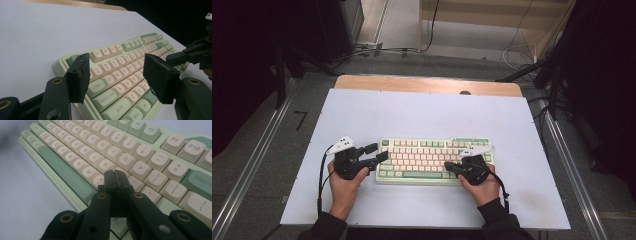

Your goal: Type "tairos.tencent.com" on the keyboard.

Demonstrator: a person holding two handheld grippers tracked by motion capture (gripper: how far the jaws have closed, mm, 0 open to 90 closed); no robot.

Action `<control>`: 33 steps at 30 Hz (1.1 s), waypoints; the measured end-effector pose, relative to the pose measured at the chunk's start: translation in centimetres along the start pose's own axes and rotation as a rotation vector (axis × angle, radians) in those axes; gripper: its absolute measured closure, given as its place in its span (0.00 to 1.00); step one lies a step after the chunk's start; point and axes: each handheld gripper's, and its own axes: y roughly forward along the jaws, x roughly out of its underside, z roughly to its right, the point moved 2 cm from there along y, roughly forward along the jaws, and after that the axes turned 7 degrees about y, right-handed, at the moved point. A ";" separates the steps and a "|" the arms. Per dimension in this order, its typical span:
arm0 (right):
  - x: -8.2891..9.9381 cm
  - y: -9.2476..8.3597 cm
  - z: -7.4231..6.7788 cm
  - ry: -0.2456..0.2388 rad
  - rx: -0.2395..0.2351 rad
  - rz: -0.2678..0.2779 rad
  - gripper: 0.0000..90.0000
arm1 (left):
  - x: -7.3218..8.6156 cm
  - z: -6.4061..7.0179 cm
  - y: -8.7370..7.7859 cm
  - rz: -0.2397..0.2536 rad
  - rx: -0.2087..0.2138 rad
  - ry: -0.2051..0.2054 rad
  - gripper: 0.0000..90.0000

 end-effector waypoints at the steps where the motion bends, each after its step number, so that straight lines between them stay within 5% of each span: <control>1: 0.1 0.1 0.0 -0.002 0.002 -0.002 0.98 | 0.0 0.0 0.0 -0.001 0.000 0.000 0.44; 6: 0.1 0.1 -0.1 -0.007 0.007 0.001 0.98 | 0.0 0.0 0.0 -0.001 0.001 0.001 0.44; 12: -0.5 -1.7 0.3 0.018 -0.016 0.108 0.98 | 0.0 0.0 0.1 0.000 -0.001 -0.003 0.44; 22: -0.6 -2.7 1.7 0.081 -0.001 0.175 0.66 | 0.0 0.1 0.1 -0.003 0.002 -0.001 0.44; 33: -0.8 -2.3 1.9 0.111 0.038 0.153 0.41 | 0.0 0.1 0.1 -0.006 -0.002 -0.001 0.40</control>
